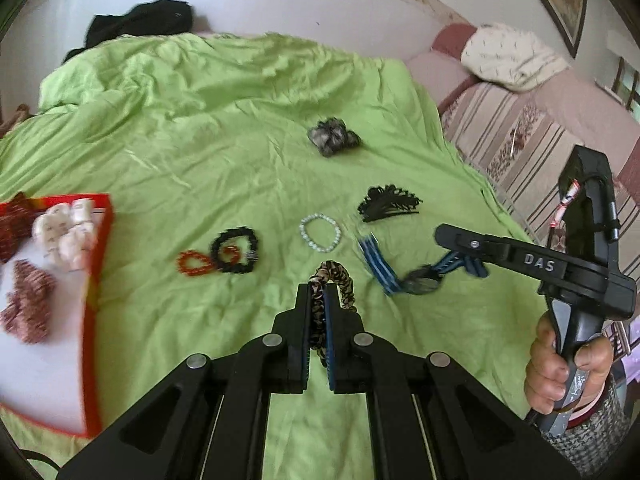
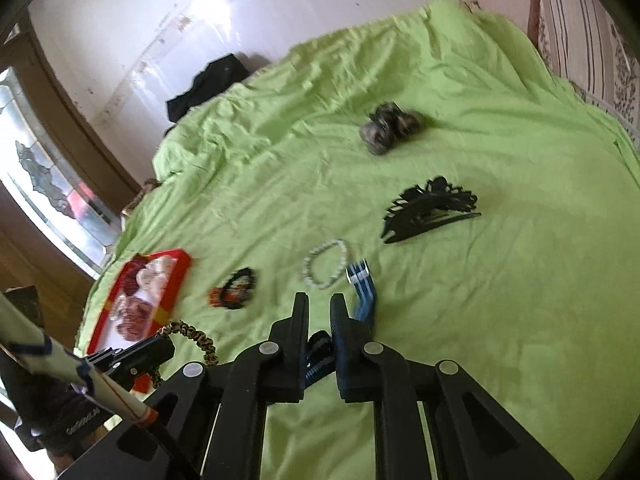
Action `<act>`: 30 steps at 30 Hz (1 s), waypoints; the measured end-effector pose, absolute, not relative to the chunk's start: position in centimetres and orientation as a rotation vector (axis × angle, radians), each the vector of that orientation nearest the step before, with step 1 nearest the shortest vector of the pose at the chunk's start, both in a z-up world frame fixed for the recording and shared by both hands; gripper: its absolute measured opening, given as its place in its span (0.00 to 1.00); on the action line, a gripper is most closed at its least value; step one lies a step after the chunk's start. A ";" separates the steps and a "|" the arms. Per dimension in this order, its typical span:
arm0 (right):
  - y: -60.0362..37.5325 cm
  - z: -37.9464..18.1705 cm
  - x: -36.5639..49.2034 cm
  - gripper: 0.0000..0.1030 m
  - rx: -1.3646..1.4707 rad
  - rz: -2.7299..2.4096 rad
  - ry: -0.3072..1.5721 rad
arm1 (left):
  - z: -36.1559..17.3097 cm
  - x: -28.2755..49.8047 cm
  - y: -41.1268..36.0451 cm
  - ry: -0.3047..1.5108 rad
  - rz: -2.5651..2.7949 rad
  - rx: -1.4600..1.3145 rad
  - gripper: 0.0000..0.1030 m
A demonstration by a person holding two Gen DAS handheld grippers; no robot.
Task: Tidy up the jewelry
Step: 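Carry the leopard bracelet and blue-strapped watch toward the tray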
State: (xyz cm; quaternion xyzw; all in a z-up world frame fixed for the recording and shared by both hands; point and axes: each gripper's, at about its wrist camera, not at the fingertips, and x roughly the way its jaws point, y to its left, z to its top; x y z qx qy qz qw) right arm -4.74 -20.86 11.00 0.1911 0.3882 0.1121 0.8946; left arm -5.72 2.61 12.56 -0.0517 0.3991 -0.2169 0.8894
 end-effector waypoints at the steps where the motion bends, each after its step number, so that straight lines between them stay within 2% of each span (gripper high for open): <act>1: -20.5 11.8 -5.2 0.01 0.389 0.241 0.793 | 13.1 -6.3 3.5 0.819 -0.439 -0.112 0.05; 9: -16.5 15.5 -7.5 0.01 0.227 0.234 0.740 | 15.3 -9.0 10.3 0.768 -0.325 -0.178 0.05; 11: -15.8 14.3 -6.9 0.08 0.182 0.224 0.782 | 15.4 -9.3 11.9 0.763 -0.299 -0.194 0.05; 12: -15.8 13.3 -6.6 0.32 0.182 0.208 0.814 | 15.3 -9.7 12.7 0.761 -0.284 -0.201 0.05; 13: -16.0 12.1 -6.3 0.63 0.193 0.193 0.847 | 15.3 -9.9 13.2 0.759 -0.278 -0.204 0.05; 14: -16.5 10.4 -6.0 0.70 0.205 0.171 0.877 | 15.2 -10.3 13.8 0.758 -0.270 -0.207 0.05; 19: -17.7 4.4 -5.6 0.70 0.178 0.077 1.001 | 14.0 -11.2 14.9 0.776 -0.267 -0.215 0.05; 23: -18.1 1.7 -5.4 0.70 0.185 0.066 1.061 | 12.4 -10.9 14.0 0.805 -0.284 -0.221 0.05; 27: -17.9 1.2 -4.1 0.68 0.148 0.039 1.031 | 11.1 -10.6 12.4 0.838 -0.297 -0.208 0.05; 29: -17.7 0.9 -3.3 0.55 0.116 0.019 1.029 | 10.9 -10.7 11.6 0.841 -0.302 -0.193 0.05; 30: -17.6 1.0 -3.0 0.37 0.097 0.006 1.026 | 10.7 -10.7 11.2 0.840 -0.305 -0.186 0.05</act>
